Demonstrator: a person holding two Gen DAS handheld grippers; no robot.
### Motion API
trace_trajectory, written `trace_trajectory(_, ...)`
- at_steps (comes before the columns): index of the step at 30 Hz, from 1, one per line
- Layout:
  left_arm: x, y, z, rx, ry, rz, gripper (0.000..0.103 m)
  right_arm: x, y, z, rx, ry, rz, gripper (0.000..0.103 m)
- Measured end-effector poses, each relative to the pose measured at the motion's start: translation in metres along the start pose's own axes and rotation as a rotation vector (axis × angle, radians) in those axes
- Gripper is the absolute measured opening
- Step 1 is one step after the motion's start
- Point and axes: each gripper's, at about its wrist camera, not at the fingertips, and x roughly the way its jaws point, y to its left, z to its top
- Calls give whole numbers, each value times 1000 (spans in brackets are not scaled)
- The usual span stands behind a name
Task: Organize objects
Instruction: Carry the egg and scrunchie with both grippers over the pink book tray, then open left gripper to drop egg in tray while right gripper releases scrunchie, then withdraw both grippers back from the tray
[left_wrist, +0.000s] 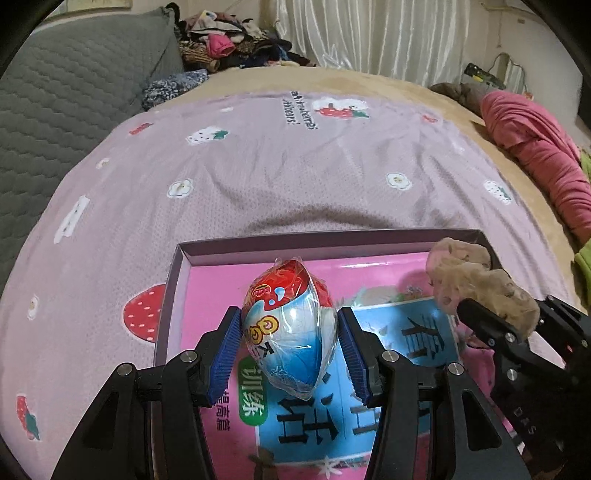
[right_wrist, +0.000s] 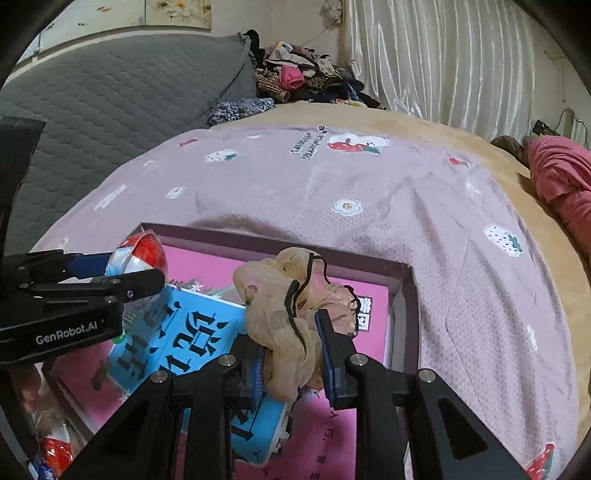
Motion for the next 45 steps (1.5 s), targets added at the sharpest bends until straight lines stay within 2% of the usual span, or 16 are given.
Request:
trace_trajectory(4, 9, -4, 3, 7, 19, 24, 55, 7, -1, -1, 20, 17, 9, 26)
trace_trajectory(8, 17, -5, 5, 17, 56, 35, 55, 10, -2, -1, 21, 29, 5, 32)
trace_trajectory(11, 17, -3, 4, 8, 63, 26, 56, 8, -3, -2, 20, 23, -3, 42)
trace_trajectory(14, 18, -1, 3, 4, 74, 20, 70, 6, -5, -1, 25, 24, -4, 47)
trace_trajectory(18, 12, 3, 4, 1, 57, 29, 75, -4, -7, -1, 28, 6, -9, 51)
trace_trajectory(19, 9, 5, 5, -6, 54, 24, 76, -7, -7, 0, 31, -3, -5, 55)
trace_trajectory(22, -3, 13, 8, -27, 36, 10, 79, -20, -6, 5, 22, -35, 2, 66)
trace_trajectory(26, -18, 20, 6, -53, 35, -15, 81, -32, -6, 7, 18, -37, 22, 71)
trace_trajectory(28, -25, 21, 2, -54, 44, -19, 81, -37, -6, 8, 17, -21, 31, 77)
trace_trajectory(34, -60, 19, -17, -5, -17, 6, 82, -69, -1, 3, 8, -20, 69, 83)
trace_trajectory(36, -74, 23, -25, -15, -30, -2, 83, -86, 4, 2, 4, -44, 69, 84)
trace_trajectory(39, -99, 35, -36, -48, -51, -14, 84, -110, 16, -4, -28, -74, 68, 92)
trace_trajectory(45, -144, 52, -65, -85, -97, -26, 84, -156, 36, -26, -74, -95, 20, 96)
